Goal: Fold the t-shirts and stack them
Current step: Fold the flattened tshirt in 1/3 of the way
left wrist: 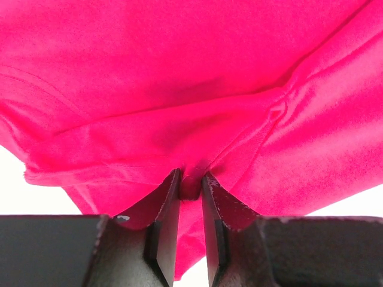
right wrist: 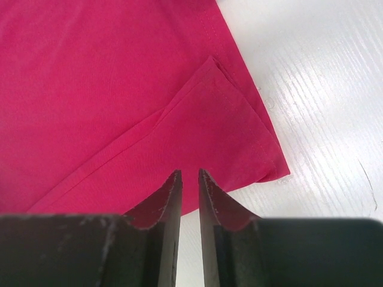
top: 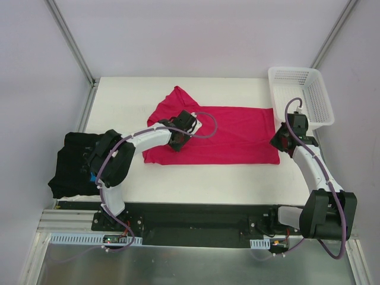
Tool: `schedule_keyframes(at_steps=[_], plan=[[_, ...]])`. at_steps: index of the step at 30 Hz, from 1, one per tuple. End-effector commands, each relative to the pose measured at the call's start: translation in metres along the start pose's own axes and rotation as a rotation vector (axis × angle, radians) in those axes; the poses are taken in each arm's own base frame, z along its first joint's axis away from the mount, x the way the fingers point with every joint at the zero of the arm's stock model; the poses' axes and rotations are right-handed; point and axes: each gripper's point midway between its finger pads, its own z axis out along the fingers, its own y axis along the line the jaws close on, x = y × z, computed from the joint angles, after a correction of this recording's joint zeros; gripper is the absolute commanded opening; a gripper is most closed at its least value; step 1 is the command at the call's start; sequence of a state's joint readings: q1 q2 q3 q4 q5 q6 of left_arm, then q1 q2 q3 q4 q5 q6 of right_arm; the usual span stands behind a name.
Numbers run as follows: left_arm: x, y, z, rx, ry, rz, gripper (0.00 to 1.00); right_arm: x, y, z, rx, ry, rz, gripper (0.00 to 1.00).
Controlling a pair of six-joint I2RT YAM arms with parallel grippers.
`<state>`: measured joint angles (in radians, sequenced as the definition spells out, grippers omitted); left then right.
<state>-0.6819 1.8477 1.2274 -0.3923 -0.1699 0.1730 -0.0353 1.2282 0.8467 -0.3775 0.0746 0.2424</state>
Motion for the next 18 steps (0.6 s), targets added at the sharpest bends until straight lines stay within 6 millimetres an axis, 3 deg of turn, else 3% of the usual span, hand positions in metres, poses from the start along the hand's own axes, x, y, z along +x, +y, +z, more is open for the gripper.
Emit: schedule_keyframes(at_steps=[1,7,15,18], plan=[[-0.028,0.015,-0.023,-0.061,-0.058,0.012,0.19,-0.009,0.001,-0.001,-0.01,-0.041,0.007,0.2],[-0.056,0.027,-0.039,-0.1,-0.115,0.026,0.19,-0.005,0.003,0.003,-0.024,-0.024,0.013,0.2],[-0.071,0.023,-0.012,-0.086,-0.096,0.04,0.19,-0.006,0.005,0.002,-0.034,-0.027,0.011,0.19],[-0.072,0.018,-0.001,-0.067,-0.092,0.038,0.23,-0.007,0.006,0.002,-0.037,-0.026,0.007,0.19]])
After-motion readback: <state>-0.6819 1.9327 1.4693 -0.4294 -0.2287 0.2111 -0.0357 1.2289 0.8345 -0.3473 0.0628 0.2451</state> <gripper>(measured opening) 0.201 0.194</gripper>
